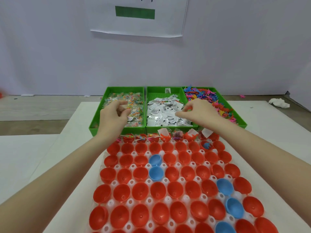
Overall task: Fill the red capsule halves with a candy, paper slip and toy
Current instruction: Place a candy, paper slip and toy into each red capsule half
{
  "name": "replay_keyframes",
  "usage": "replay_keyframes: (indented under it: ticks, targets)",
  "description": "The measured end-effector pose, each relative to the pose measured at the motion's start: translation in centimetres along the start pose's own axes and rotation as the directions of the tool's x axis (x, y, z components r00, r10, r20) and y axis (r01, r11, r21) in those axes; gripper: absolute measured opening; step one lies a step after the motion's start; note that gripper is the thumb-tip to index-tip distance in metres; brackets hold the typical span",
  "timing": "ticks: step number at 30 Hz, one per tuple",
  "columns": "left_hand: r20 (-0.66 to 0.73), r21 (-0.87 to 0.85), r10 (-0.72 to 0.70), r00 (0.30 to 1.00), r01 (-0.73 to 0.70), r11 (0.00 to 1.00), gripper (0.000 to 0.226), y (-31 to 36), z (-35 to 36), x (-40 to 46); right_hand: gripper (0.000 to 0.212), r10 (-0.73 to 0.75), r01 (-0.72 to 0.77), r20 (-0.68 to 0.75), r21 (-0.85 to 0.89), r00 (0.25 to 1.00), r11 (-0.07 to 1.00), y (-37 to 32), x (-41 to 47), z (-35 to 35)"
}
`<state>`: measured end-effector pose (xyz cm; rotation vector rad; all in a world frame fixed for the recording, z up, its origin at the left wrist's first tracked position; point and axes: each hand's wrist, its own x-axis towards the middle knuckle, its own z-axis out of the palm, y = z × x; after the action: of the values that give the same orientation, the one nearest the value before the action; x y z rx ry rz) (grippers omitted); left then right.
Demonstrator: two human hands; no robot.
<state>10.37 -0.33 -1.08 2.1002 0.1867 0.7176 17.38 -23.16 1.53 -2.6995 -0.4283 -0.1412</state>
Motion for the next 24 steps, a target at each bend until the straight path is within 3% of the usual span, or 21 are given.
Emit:
replay_keyframes:
  ticks: [3,8,12,15,20,24]
  targets:
    - [0.033,-0.062,0.017,0.999,-0.015,0.998,0.024,0.8,0.2,-0.5,0.043,0.015,-0.006,0.114,-0.076,0.993,0.997,-1.4,0.5,0.9]
    - [0.069,-0.147,0.034,0.997,-0.024,0.989,0.018,2.1,-0.1,-1.3,0.028,0.09,-0.08,0.129,-0.085,0.987,0.993,-1.9,0.9,1.8]
    - [0.124,-0.242,0.018,0.992,0.013,0.97,0.031,2.8,-0.5,-1.8,0.021,0.058,-0.062,0.038,0.134,0.998,0.989,-1.5,0.8,1.8]
    - [0.175,-0.276,-0.009,0.984,0.058,0.959,0.027,3.1,-0.4,-2.0,0.041,0.012,-0.001,-0.036,0.292,0.999,0.956,-1.2,0.5,1.1]
    - [0.288,-0.276,-0.046,0.956,0.13,0.952,0.008,4.3,0.3,-2.2,0.044,-0.019,0.014,0.005,0.527,1.0,0.849,-1.3,-0.2,-0.4]
    - [0.378,-0.322,-0.103,0.92,0.236,0.917,0.017,5.8,1.0,-2.6,0.029,-0.099,0.085,-0.01,0.608,0.995,0.789,-2.1,-1.4,-2.1]
